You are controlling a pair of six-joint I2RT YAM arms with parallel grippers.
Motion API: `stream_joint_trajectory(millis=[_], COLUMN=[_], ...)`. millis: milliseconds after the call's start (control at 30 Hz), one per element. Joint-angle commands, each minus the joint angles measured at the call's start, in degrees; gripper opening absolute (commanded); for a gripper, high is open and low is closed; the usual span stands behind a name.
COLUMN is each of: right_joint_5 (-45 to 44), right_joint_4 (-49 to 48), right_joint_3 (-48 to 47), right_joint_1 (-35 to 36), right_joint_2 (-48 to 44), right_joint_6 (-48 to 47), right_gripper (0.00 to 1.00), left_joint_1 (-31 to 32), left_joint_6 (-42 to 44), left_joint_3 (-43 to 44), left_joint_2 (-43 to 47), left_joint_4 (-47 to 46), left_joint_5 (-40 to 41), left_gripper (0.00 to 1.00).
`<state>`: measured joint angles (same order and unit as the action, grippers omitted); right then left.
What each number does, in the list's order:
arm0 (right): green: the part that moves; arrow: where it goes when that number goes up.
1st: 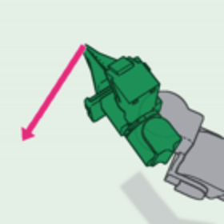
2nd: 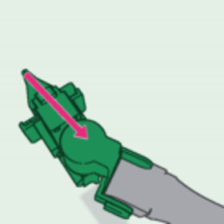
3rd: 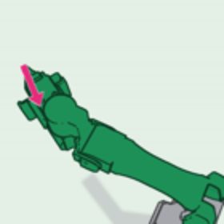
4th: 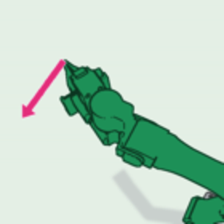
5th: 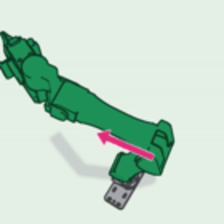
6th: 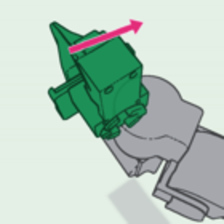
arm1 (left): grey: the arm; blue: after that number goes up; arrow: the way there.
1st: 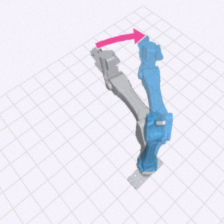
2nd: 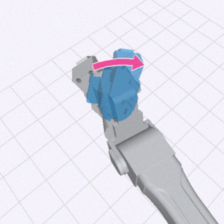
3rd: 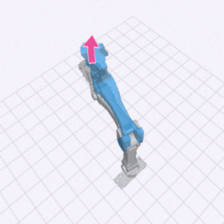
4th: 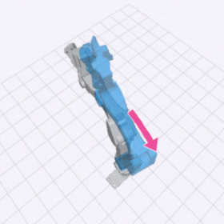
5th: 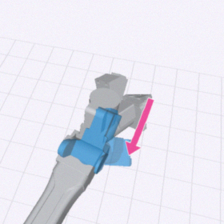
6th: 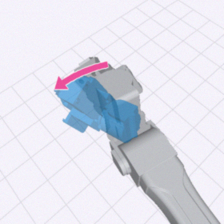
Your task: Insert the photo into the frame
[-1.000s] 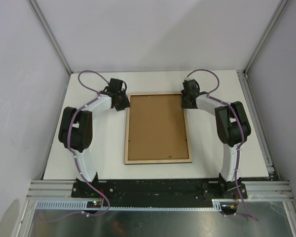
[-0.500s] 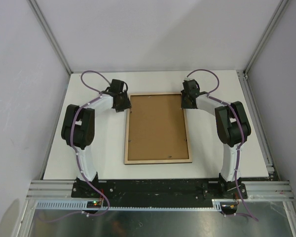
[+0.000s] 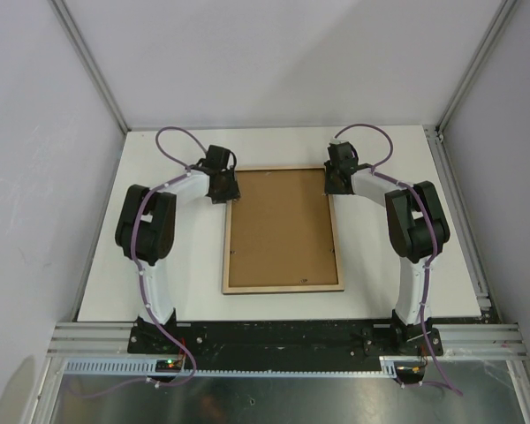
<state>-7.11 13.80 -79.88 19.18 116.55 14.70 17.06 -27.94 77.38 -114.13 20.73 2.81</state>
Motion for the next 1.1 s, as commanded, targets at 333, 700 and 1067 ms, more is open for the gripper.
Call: stream_joint_trajectory(millis=[333, 700, 1067], right_joint_5=[1.98, 2.14, 2.40], right_joint_4=[3.16, 3.23, 3.20], right_joint_3=[1.13, 1.13, 1.12], right_joint_1=[0.06, -0.06, -0.14], right_joint_2=[-1.15, -1.15, -1.07], right_joint_6=[0.29, 0.24, 0.25], right_gripper=[0.07, 0.07, 0.05], left_joint_1=[0.53, 0.55, 0.43], left_joint_6=[2.47, 3.02, 4.50], left_joint_3=[1.42, 1.64, 0.94], left_joint_2=[-1.55, -2.13, -2.03], left_joint_4=[0.22, 0.48, 0.54], left_joint_5=[1.81, 2.45, 3.63], left_gripper=[0.41, 0.31, 0.22])
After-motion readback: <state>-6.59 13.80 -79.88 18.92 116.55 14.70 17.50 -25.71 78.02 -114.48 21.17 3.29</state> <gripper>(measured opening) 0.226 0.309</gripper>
